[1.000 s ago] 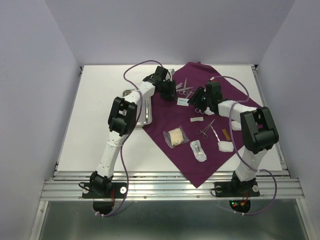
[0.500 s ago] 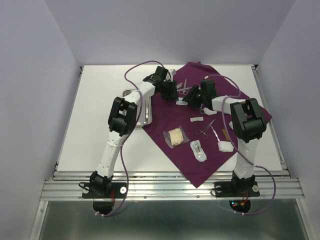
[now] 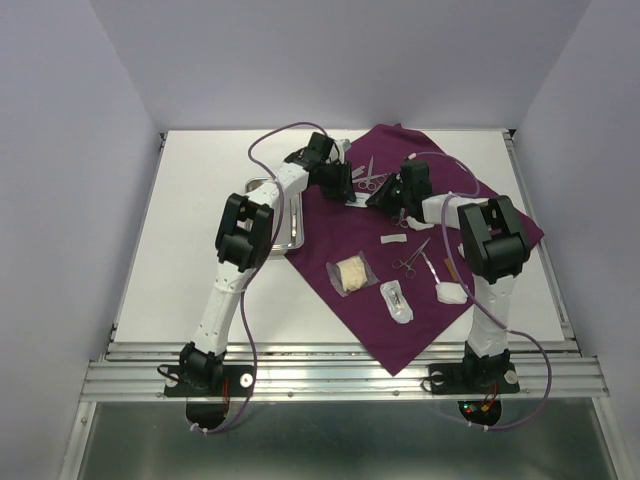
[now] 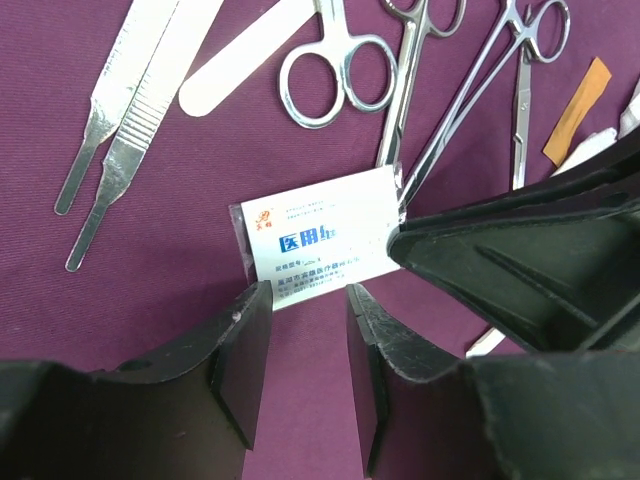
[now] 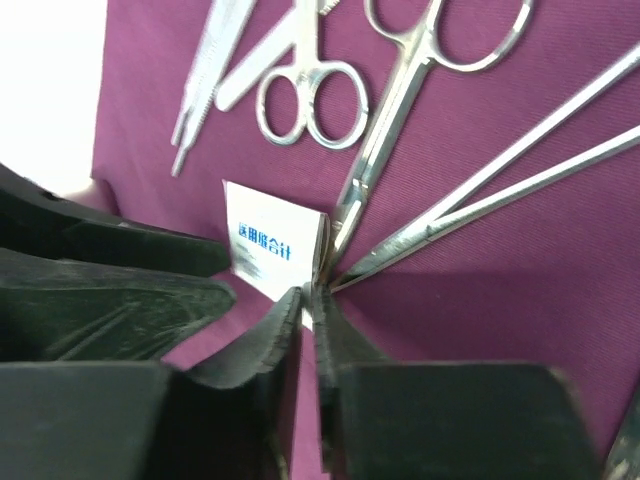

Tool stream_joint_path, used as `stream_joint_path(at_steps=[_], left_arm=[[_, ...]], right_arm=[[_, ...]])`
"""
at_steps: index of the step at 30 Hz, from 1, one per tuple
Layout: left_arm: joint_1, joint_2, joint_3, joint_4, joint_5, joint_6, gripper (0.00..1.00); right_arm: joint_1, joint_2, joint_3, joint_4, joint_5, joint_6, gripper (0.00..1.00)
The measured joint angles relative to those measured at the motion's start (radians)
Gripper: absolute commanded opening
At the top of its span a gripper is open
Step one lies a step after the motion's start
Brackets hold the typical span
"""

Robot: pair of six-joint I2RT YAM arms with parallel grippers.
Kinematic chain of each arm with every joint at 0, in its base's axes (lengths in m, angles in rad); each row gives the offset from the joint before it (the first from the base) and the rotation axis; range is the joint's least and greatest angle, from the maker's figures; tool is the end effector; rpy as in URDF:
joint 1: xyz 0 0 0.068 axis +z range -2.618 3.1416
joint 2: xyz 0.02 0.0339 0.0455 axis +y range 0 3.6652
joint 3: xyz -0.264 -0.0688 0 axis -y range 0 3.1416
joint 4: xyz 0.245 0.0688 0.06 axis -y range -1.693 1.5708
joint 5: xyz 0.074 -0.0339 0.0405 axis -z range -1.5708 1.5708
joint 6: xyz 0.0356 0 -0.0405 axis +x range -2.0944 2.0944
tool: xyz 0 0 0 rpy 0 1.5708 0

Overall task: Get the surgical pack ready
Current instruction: Pick up the medical item from the surgical kit.

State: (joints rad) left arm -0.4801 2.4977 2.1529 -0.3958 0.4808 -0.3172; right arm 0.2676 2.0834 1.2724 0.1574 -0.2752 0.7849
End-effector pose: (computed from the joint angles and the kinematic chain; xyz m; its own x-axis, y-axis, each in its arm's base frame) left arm 0.4890 -0.2732 0.1744 -0.7908 0.1000 -0.6039 0.4901 0.6946 -0.5267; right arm 0.4292 0.1277 0.1414 -0.7418 0.5019 -0.4449 0.0872 0.7299 0.6780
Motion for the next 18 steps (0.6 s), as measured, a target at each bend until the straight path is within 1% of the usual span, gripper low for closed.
stream_joint_path(at_steps=[1,7,10,12,18], left_arm=[[0.000,0.002,0.000,0.000,0.002,0.000,0.46],[0.005,0.007,0.000,0.002,0.008,0.002,0.46],[0.006,0.004,-0.019,0.018,0.008,0.001,0.48],[0.012,-0.019,-0.064,0.047,0.013,-0.003,0.49],[0.053,-0.093,-0.171,0.051,0.016,-0.007,0.54]], right_arm=[[0.000,0.000,-0.003,0.010,-0.003,0.001,0.01],[0.000,-0.001,-0.021,0.053,-0.021,0.009,0.01],[0.000,-0.003,-0.037,0.069,-0.021,0.009,0.01],[0.000,-0.010,-0.053,0.080,-0.022,0.009,0.01],[0.000,-0.061,-0.094,0.092,-0.028,0.009,0.01]])
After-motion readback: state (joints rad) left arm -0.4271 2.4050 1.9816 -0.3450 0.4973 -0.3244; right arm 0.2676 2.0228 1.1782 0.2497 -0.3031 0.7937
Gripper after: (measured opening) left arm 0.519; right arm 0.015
